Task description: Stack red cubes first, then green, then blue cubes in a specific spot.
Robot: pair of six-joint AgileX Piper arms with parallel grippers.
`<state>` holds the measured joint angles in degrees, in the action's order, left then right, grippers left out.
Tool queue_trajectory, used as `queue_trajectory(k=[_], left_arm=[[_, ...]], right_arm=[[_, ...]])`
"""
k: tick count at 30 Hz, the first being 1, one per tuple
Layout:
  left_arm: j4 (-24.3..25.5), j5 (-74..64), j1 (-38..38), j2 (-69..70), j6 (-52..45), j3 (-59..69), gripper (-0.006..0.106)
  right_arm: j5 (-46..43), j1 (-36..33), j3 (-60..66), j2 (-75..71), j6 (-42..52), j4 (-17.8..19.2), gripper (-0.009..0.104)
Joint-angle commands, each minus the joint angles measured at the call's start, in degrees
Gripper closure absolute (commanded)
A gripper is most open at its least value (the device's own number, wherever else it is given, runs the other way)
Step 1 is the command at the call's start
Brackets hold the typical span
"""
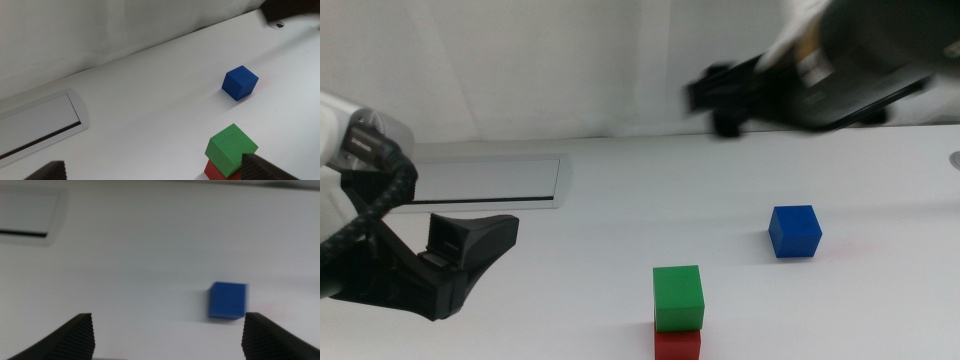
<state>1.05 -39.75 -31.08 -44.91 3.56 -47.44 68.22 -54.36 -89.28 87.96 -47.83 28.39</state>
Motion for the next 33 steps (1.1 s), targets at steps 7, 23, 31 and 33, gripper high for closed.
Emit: queue_trajectory(k=[7,23,31,33], left_arm=[[-0.48,0.16,-0.43,0.23,-0.09,0.24,0.014],[-1.93,0.16,-0.52,0.23,-0.09,0.24,0.014],[-1.93,0.16,-0.89,0.23,-0.09,0.24,0.014],[-1.93,0.16,-0.89,0.23,-0.09,0.24,0.014]], right_arm=[[7.64,10.46,0.20,-11.21,10.35,-2.47,0.015],[7.75,21.22,21.85,-29.72,14.54,-9.15,0.015],[5.07,21.22,26.02,-29.77,14.86,-10.19,0.015],[4.06,21.22,26.02,-27.02,14.86,-9.26,0.015]])
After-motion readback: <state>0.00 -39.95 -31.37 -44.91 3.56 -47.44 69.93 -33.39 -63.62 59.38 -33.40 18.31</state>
